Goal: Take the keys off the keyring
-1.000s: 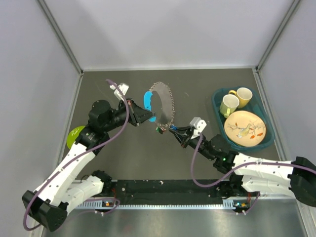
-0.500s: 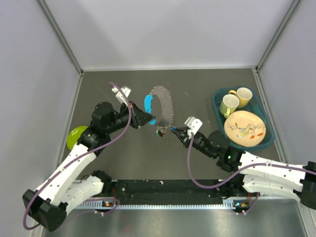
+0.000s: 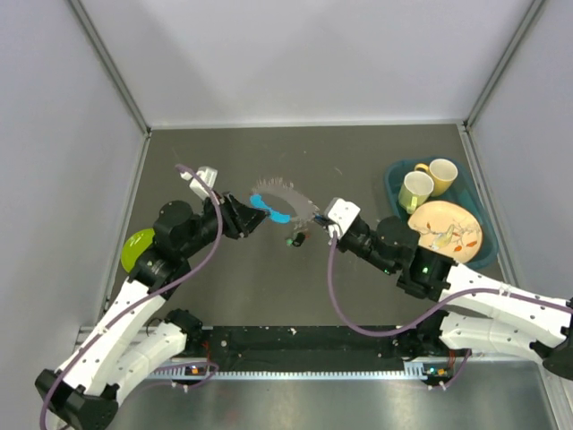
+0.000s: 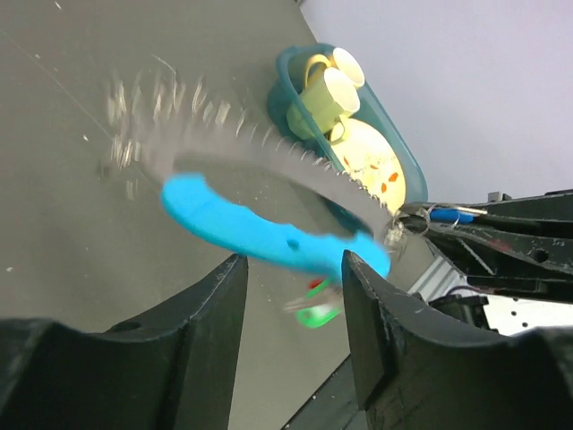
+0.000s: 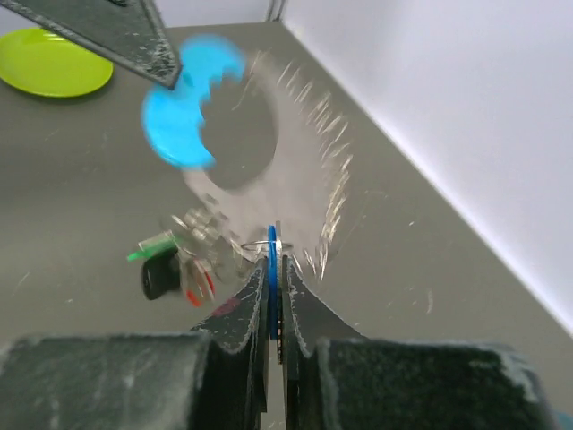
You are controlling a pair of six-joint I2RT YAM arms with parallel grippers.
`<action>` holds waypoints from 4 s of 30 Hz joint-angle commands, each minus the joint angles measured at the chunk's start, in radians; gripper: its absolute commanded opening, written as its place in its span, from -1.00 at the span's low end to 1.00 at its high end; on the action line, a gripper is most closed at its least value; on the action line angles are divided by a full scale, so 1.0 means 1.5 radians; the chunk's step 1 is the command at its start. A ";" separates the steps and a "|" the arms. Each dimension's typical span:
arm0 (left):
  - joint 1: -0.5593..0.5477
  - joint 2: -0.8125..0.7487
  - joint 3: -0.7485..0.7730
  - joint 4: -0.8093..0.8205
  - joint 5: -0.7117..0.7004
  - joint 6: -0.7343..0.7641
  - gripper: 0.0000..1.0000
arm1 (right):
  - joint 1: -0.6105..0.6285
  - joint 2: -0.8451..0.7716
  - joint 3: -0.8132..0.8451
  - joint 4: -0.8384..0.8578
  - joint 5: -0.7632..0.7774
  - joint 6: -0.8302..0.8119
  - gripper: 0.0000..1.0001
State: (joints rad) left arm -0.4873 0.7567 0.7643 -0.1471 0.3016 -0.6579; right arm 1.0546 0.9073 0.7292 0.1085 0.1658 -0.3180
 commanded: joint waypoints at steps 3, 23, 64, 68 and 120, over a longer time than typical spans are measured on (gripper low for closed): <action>0.007 -0.064 0.011 -0.042 -0.075 0.042 0.08 | -0.007 0.014 0.089 -0.052 -0.003 -0.065 -1.00; 0.007 -0.050 0.012 0.093 0.256 0.170 0.20 | -0.011 -0.012 0.159 -0.181 -0.191 -0.157 -1.00; -0.167 0.138 0.071 0.312 0.456 0.187 0.04 | -0.010 -0.099 0.148 -0.173 -0.335 -0.129 -1.00; -0.176 0.131 0.059 0.313 0.451 0.189 0.00 | -0.011 -0.100 0.147 -0.167 -0.327 -0.120 -1.00; -0.211 0.112 0.045 0.306 0.369 0.218 0.02 | -0.010 -0.114 0.226 -0.324 -0.247 -0.325 -1.00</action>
State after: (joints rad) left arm -0.7940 0.9268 0.7837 0.2680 0.8730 -0.3458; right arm 1.0443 0.7345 0.9905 -0.4294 -0.1638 -0.8085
